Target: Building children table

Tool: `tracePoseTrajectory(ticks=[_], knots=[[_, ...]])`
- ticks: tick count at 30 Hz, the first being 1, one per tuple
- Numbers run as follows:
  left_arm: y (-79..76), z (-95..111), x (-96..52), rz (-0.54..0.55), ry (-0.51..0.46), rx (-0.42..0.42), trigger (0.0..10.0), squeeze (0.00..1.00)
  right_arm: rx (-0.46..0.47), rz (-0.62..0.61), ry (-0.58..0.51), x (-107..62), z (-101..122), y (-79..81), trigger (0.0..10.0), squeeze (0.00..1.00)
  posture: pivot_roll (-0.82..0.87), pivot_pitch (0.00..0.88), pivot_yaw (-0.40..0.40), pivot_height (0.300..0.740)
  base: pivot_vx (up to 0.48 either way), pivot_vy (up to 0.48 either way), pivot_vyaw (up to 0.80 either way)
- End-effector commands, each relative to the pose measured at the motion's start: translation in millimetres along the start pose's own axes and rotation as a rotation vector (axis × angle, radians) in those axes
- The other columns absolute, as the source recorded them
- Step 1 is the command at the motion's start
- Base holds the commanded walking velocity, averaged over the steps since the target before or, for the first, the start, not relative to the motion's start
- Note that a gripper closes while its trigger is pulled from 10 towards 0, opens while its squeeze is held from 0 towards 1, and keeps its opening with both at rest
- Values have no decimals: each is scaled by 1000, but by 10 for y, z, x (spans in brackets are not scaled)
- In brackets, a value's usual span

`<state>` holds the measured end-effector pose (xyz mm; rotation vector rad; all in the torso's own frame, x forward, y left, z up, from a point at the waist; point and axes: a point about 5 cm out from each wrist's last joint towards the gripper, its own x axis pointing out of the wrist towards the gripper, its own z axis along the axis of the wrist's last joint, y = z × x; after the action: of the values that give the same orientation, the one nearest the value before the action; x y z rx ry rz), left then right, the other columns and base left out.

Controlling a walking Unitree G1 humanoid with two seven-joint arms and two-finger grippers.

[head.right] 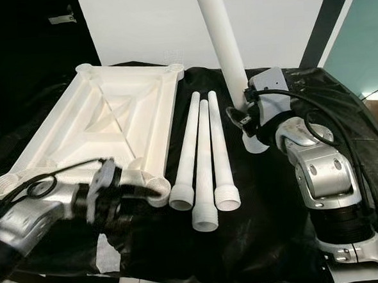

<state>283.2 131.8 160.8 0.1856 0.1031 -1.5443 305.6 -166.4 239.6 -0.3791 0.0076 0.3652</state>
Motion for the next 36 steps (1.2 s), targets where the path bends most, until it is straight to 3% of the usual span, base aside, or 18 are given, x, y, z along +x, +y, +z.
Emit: tracePoseTrajectory(ticks=[1, 5, 10, 24, 27, 28, 29, 30, 31, 35, 36], knots=[[75, -12, -89, 73, 26, 21, 10000, 0, -8, -1, -24, -9, 56, 3, 10000, 0, 169, 0, -30, 740, 0, 0, 0], [121, -127, -160, 98, 118, 47, 10000, 0, -4, 3, -28, -6, 63, 11, 10000, 0, 171, 0, -34, 740, 0, 0, 0], [73, -316, -300, 58, 256, 4, 10000, 0, -1, 9, -33, -3, 72, 19, 10000, 0, 171, 0, -37, 740, 0, 0, 0], [208, -432, -369, 127, 327, 44, 10000, 0, 5, 12, -44, 7, 88, 42, 10000, 0, 175, 0, -36, 740, 0, 0, 0], [187, -616, -414, 90, 515, 60, 9961, 0, 8, 12, -51, 9, 98, 52, 10000, 0, 172, 0, -33, 740, 0, 0, 0], [163, -637, -409, 65, 528, 51, 4588, 0, 9, 11, -53, 7, 101, 53, 10000, 0, 168, 0, -30, 740, 0, 0, 0], [163, -637, -409, 65, 528, 51, 4588, 0, 9, 11, -53, 7, 101, 53, 10000, 0, 168, 0, -30, 740, 0, 0, 0], [145, -633, -390, 46, 520, 48, 3529, 0, 9, 9, -55, 5, 103, 52, 10000, 0, 167, 0, -30, 740, 0, 0, 0], [140, -630, -377, 37, 512, 49, 0, 0, 9, 8, -56, 4, 104, 51, 10000, 0, 167, 0, -30, 740, 0, 0, 0], [123, -629, -302, 2, 502, 73, 0, 0, 10, 5, -57, 0, 106, 50, 10000, 0, 166, 0, -32, 740, 0, 0, 0], [117, -621, -222, -19, 481, 94, 0, 0, 10, 1, -63, 2, 114, 50, 10000, 0, 166, 0, -32, 740, 0, 0, 0]])
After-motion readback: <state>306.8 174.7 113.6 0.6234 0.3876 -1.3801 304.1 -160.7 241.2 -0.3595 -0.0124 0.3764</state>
